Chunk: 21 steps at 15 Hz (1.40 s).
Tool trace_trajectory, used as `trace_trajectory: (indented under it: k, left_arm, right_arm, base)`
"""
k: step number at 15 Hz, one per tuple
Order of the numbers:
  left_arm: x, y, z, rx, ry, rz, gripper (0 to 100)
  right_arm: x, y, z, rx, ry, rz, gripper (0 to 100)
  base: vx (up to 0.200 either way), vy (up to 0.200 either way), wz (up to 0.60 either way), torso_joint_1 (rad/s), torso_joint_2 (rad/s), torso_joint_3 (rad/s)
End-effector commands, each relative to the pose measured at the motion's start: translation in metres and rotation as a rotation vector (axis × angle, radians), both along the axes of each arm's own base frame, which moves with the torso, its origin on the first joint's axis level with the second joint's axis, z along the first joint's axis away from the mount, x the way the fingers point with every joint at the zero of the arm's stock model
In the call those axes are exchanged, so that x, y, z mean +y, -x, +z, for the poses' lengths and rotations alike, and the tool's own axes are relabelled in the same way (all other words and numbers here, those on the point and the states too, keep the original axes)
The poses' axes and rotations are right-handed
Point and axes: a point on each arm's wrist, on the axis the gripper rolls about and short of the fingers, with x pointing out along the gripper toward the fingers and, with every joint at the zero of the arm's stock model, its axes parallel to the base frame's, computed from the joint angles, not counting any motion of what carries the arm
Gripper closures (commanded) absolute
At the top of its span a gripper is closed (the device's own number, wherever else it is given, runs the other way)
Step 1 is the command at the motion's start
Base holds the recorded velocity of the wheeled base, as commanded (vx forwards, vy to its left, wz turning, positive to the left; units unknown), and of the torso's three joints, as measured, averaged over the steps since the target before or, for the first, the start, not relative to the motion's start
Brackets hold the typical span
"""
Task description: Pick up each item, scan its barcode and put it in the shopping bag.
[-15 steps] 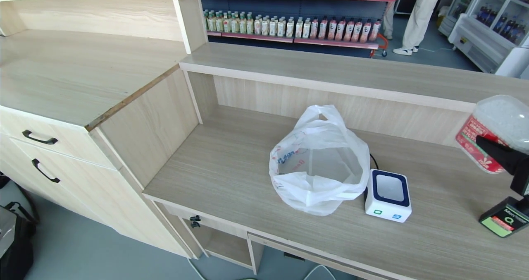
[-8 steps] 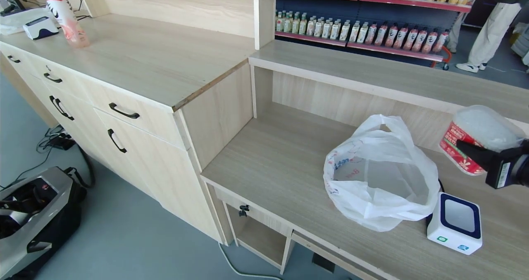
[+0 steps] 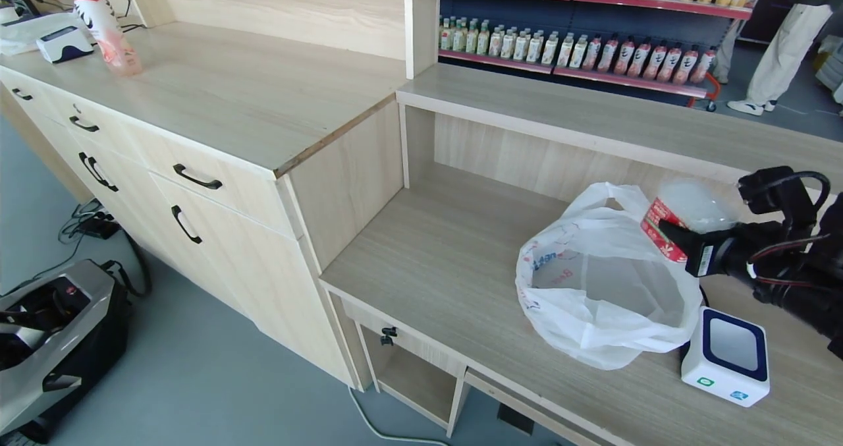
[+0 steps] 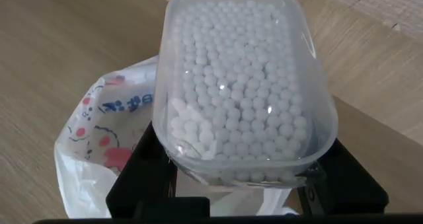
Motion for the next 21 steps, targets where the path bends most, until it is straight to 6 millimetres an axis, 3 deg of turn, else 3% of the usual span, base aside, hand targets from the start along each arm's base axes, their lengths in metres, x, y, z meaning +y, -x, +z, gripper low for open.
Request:
trace_trajectory:
  k: [1,21]
  left_arm:
    - [0.0,0.0,0.0,0.002,0.0,0.0,0]
    - [0.0,0.0,0.0,0.002,0.002,0.0,0]
  right_arm:
    - [-0.003,-0.016,-0.061,0.125,-0.007,0.07,100]
    - [-0.001,-0.02,-0.094,0.274,-0.05,0.2,100]
  base:
    - [0.0,0.0,0.0,0.0,0.0,0.0]
    - [0.0,0.0,0.0,0.0,0.0,0.0]
